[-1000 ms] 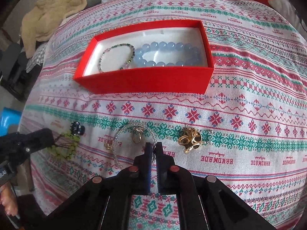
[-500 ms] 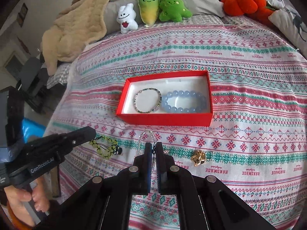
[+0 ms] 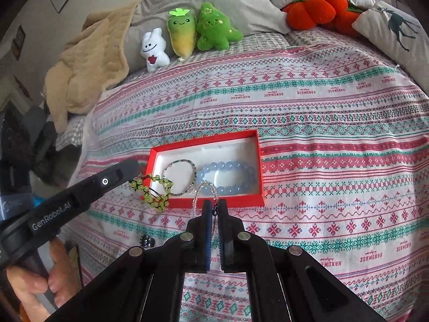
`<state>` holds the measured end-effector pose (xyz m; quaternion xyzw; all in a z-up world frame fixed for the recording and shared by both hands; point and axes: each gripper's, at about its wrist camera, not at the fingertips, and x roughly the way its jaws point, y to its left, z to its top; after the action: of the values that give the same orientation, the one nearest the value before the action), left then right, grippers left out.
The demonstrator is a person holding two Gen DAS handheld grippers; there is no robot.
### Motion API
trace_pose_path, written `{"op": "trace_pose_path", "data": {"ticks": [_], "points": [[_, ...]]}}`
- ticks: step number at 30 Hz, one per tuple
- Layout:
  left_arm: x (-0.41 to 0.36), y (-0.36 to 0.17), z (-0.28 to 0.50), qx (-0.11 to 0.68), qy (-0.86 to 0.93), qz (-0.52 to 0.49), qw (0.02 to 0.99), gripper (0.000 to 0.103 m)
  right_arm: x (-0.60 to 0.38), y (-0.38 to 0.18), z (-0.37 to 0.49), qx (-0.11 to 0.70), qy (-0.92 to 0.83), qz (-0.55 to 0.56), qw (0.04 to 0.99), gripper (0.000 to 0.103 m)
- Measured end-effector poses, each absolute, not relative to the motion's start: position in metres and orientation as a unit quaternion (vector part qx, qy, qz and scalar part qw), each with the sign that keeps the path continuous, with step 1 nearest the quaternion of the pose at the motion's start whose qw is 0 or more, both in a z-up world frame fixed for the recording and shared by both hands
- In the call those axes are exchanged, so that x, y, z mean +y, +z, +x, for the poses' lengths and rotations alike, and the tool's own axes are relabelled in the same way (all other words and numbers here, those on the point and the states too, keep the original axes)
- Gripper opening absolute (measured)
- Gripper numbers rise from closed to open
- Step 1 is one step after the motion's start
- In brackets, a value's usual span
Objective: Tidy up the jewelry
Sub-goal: 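Place the green necklace and silver bangle into the red box, open both tools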
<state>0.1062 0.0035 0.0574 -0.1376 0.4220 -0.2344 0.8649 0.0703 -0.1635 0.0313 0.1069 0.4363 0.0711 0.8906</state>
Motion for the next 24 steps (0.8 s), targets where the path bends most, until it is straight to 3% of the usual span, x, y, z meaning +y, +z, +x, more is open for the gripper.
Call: {"op": "trace_pose_path", "data": {"ticks": [10,19,21,24], "points": [[0.013,0.012,0.142,0.455,-0.19,-0.118,0.862,0.006,-0.174,0.029,0.09,0.428,0.046,0.114,0.895,0.004],[0.009,0.008,0.141,0.447,-0.163,-0.086,0.875,0.006,-0.175,0.024,0.111,0.423,0.05,0.131,0.895,0.004],[0.007,0.011,0.139,0.445,-0.164,-0.081,0.877,0.009,-0.173,0.02,0.116,0.426,0.052,0.135,0.893,0.004],[0.006,0.014,0.137,0.441,-0.159,-0.068,0.881,0.022,-0.171,0.012,0.123,0.43,0.05,0.136,0.891,0.005]]}}
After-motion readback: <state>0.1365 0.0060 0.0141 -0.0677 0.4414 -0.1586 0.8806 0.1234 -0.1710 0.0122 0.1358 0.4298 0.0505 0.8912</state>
